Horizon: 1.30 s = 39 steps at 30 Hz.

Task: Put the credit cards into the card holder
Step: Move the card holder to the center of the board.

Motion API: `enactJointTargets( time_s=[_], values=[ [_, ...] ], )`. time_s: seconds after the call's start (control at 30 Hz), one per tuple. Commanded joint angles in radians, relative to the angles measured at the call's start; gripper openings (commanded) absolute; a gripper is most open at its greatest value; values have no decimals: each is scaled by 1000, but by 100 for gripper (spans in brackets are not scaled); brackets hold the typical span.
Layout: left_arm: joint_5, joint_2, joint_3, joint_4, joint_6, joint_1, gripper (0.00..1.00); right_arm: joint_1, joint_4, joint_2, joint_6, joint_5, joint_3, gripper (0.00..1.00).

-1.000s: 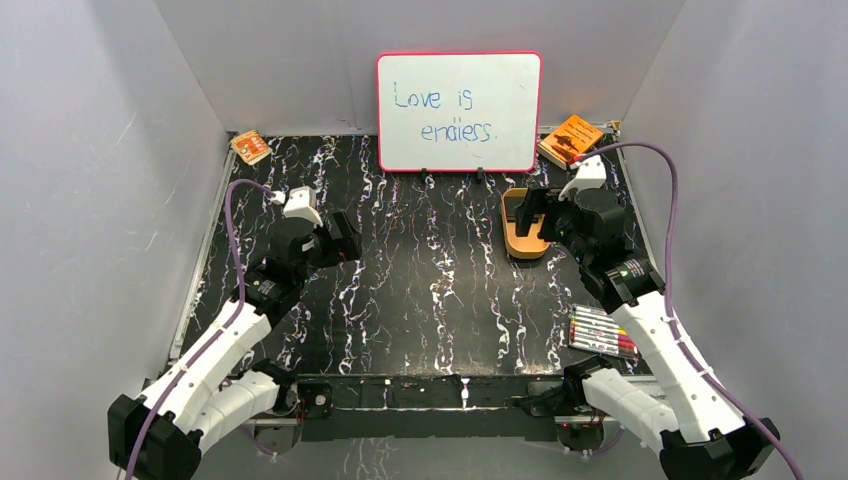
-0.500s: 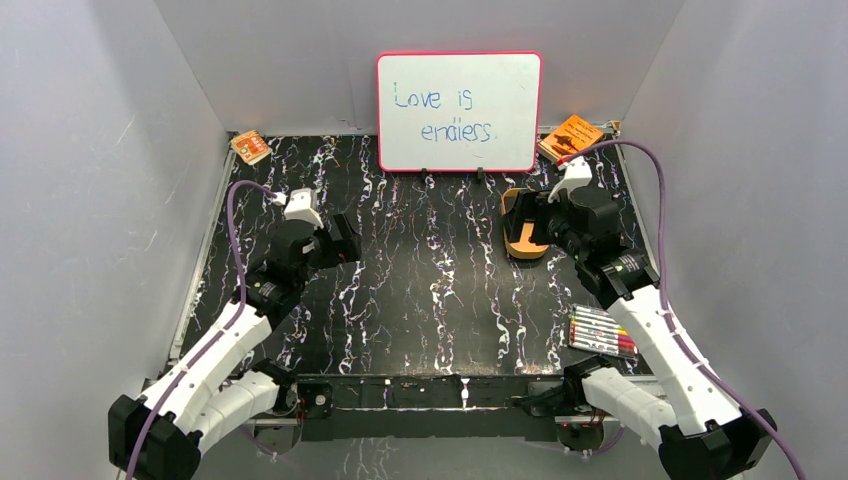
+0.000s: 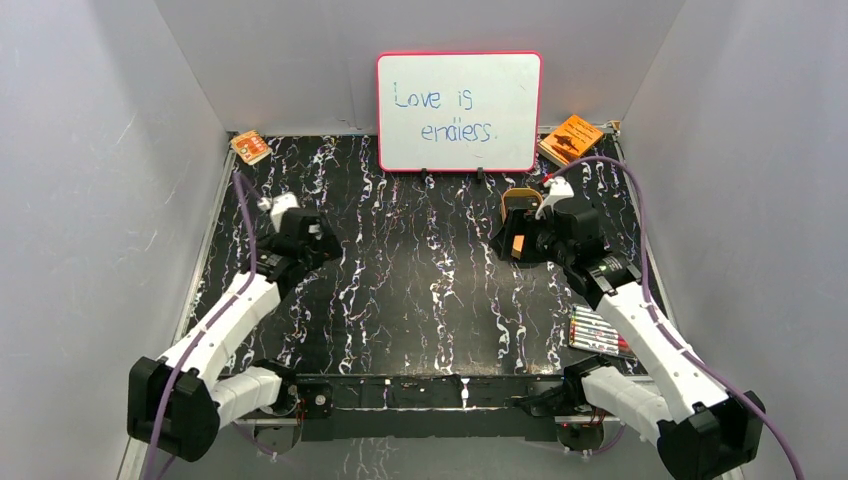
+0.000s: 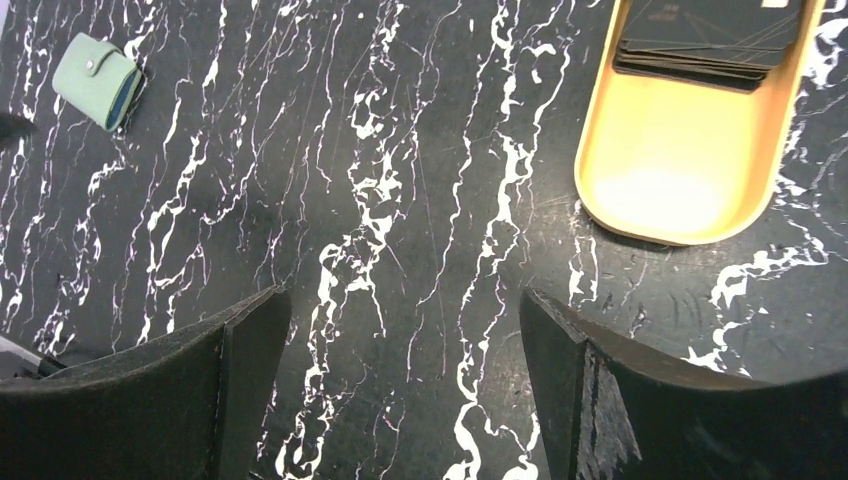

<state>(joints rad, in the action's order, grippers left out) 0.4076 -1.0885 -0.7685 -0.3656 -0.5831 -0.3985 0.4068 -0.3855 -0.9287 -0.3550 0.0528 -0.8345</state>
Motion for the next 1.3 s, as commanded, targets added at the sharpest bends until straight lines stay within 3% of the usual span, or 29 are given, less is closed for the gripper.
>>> enactJointTargets(
  time_s=[0.0,0.2,0.43,1.03,1.27],
  values=[
    [-62,-2,-44,-95,-147,209,96,0,107,-42,-43,65,11,92],
    [-193,-168,-101,-74,-373,358,95,3,137,-88,-70,109,-17,91],
    [-231,-377,-196,-46,-562,491,94,9,140,-78,-84,136,-30,91],
    [-204,-659,-371,-91,-528,587,90,12,120,-71,-68,124,-83,91],
    [-300,-730,-392,-60,-439,586,73,12,95,-56,-58,123,-103,92]
  ],
)
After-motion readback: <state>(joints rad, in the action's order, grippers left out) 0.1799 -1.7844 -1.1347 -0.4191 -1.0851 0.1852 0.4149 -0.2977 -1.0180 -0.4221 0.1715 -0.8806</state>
